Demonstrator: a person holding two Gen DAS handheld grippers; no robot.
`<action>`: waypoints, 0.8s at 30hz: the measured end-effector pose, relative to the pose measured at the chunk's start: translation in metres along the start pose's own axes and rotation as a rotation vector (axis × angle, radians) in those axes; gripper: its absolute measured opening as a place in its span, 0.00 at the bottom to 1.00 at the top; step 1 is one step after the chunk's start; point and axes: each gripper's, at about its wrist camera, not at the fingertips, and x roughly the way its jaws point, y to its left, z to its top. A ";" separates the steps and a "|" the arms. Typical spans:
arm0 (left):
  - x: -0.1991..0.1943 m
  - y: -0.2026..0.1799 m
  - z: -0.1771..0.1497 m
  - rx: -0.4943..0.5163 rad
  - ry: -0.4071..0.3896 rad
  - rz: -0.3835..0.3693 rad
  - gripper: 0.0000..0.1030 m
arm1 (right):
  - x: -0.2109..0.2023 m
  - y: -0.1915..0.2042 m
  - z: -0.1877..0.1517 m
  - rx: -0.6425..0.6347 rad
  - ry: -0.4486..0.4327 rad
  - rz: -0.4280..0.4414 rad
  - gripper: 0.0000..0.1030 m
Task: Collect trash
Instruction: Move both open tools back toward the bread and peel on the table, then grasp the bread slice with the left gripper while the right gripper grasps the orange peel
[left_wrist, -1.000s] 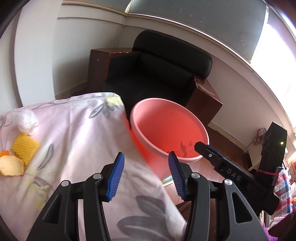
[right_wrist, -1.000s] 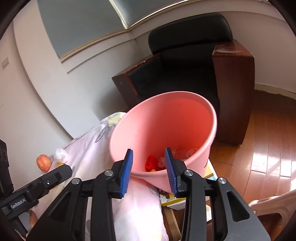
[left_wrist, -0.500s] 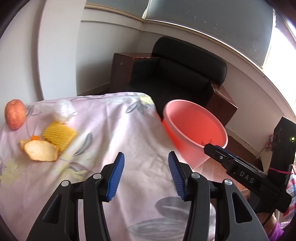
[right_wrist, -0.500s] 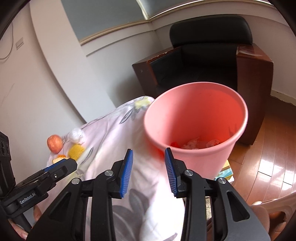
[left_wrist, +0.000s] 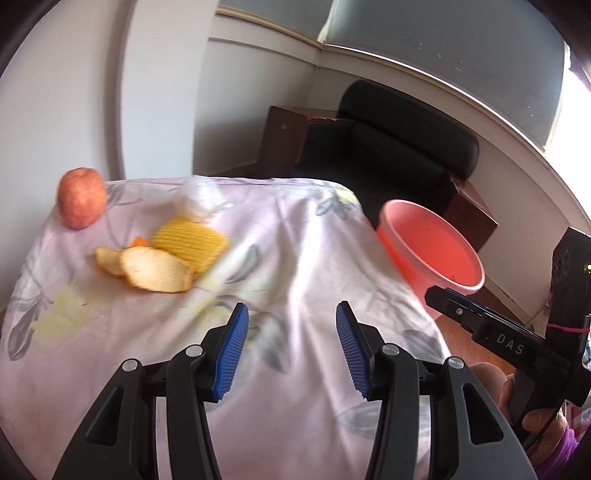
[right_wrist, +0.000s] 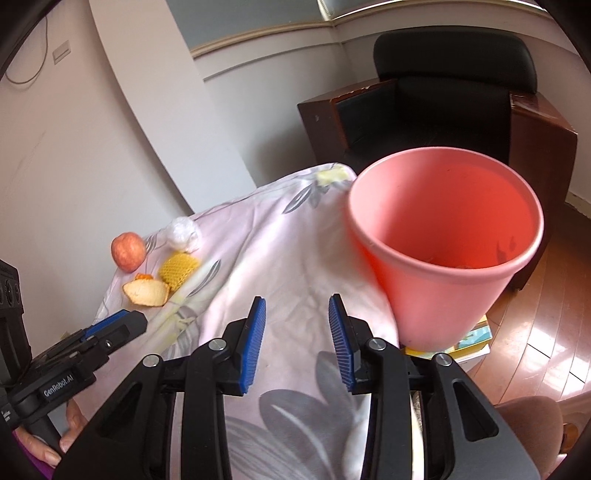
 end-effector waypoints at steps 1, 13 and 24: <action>-0.002 0.006 -0.001 -0.007 -0.004 0.011 0.47 | 0.002 0.002 0.001 -0.003 0.006 0.005 0.35; -0.008 0.082 -0.002 -0.139 -0.022 0.147 0.47 | 0.020 0.023 -0.010 -0.039 0.069 0.041 0.35; 0.013 0.114 0.011 -0.212 -0.011 0.169 0.37 | 0.035 0.037 -0.011 -0.057 0.107 0.071 0.35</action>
